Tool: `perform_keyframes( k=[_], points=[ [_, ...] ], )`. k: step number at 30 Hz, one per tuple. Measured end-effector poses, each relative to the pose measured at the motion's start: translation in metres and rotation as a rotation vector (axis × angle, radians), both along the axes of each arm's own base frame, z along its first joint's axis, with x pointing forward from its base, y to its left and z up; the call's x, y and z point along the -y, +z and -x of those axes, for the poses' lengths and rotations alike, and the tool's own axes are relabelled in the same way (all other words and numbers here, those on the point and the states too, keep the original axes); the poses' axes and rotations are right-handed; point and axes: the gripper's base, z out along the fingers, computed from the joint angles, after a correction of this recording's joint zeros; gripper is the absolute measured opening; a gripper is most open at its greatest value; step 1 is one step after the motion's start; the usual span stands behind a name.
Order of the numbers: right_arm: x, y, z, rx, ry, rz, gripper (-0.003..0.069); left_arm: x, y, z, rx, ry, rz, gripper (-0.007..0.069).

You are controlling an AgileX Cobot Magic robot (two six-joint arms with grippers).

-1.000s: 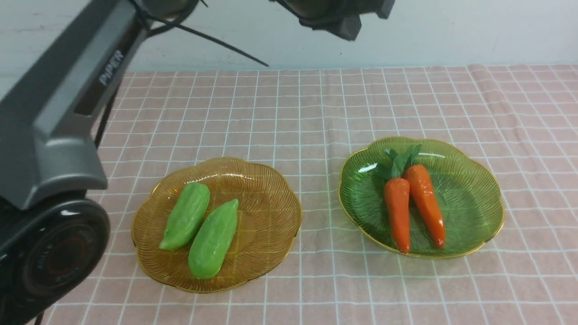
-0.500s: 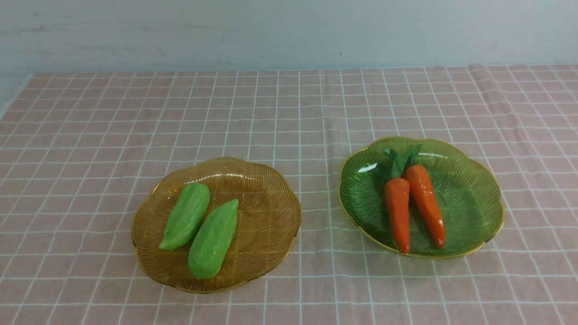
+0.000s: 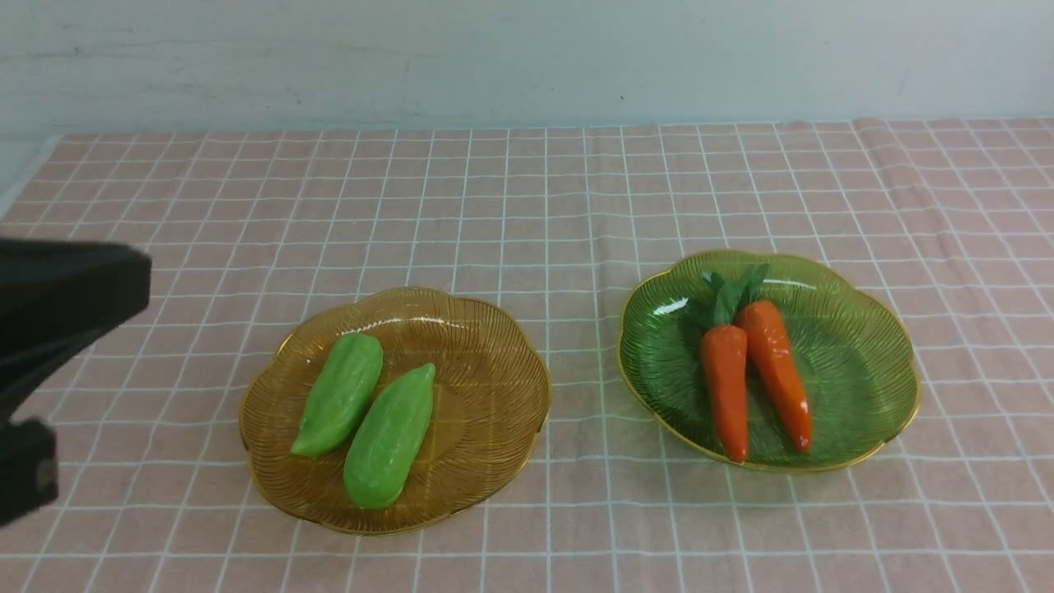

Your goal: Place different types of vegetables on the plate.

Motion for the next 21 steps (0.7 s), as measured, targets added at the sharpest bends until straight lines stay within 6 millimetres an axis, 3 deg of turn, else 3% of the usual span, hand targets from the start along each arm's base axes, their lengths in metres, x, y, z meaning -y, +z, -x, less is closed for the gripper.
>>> perform_keyframes(
  k=[5,8,21],
  points=[
    [0.0,0.0,0.0,0.0,0.0,0.0,-0.0015,-0.004,-0.069,0.001,-0.005,0.088,0.028,-0.0003],
    [0.0,0.0,0.0,0.0,0.0,0.0,-0.0015,-0.004,-0.091,0.0,-0.046,0.091,0.026,-0.0003],
    [0.0,0.0,0.0,0.0,0.0,0.0,-0.0015,-0.004,-0.103,0.002,-0.136,0.093,0.015,-0.0003]
  ],
)
